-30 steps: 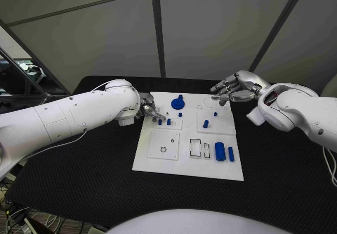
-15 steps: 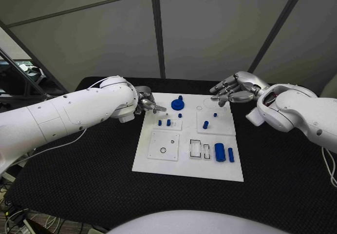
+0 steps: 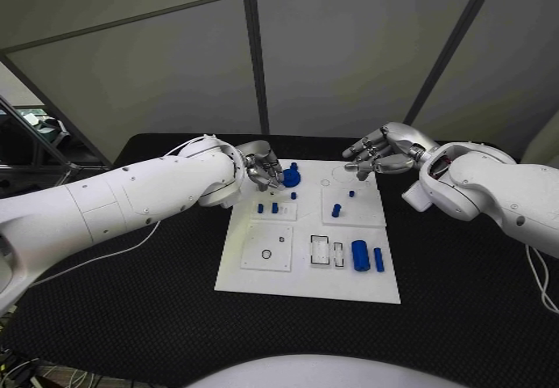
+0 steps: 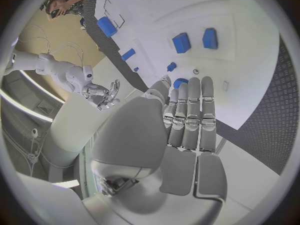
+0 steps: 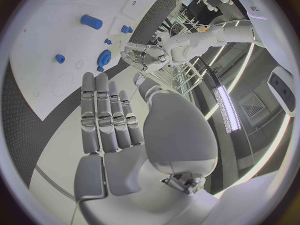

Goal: Assemble the parts on the task board

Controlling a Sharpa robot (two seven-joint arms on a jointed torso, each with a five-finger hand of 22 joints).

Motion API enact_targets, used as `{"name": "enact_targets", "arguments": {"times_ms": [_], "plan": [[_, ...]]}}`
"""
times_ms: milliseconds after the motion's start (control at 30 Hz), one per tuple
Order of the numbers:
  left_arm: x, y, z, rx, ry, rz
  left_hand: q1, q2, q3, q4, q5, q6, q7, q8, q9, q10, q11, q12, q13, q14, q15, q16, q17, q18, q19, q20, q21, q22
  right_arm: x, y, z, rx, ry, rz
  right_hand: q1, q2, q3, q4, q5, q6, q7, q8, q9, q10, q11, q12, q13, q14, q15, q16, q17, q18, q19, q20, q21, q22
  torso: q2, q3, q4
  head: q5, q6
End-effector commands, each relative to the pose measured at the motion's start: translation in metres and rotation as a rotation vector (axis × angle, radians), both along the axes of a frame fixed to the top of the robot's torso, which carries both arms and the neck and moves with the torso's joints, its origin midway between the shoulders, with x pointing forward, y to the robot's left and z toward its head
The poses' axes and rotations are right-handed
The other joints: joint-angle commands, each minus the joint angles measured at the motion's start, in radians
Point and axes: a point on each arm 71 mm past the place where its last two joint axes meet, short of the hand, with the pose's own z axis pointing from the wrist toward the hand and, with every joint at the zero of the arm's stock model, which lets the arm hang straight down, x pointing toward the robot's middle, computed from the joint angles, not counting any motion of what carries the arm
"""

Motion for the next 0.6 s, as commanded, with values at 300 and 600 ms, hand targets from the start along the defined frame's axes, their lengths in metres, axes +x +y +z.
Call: {"name": "enact_targets", "arguments": {"times_ms": [300, 600], "plan": [[0.005, -0.024, 0.003, 0.054, -0.177, -0.130, -0.012, -0.036, 0.006, -0.004, -0.023, 0.006, -0.006, 0.002, -0.128, 0.005, 0.006, -0.027, -0.161, 0.074, -0.008, 0.029, -0.032, 0.010, 0.078, -0.001, -0.008, -0.007, 0.000, 0.003, 0.002, 0.005, -0.009, 0.009, -0.010, 0.004, -0.004, 0.000, 0.005, 0.004, 0.004, -0.001, 0.001, 0.007, -0.002, -0.006, -0.002, 0.007, 0.000, -0.008, -0.001, 0.011, 0.008, -0.003, -0.006, -0.003, 0.001, -0.0006, -0.0014, -0.004, 0.006], [0.008, -0.035, -0.006, 0.166, -0.154, -0.174, -0.023, -0.034, 0.010, -0.018, -0.022, 0.030, -0.006, 0.008, -0.208, 0.013, -0.007, -0.015, -0.273, 0.220, -0.033, 0.225, 0.057, 0.010, 0.181, -0.027, 0.078, 0.053, 0.000, 0.004, 0.002, 0.006, -0.008, 0.013, -0.011, 0.006, -0.003, 0.000, 0.005, 0.004, 0.004, -0.001, 0.001, 0.007, -0.002, -0.006, -0.003, 0.008, 0.000, -0.009, -0.001, 0.011, 0.009, -0.003, -0.007, -0.004, 0.001, -0.0002, -0.0026, -0.007, 0.006]]}}
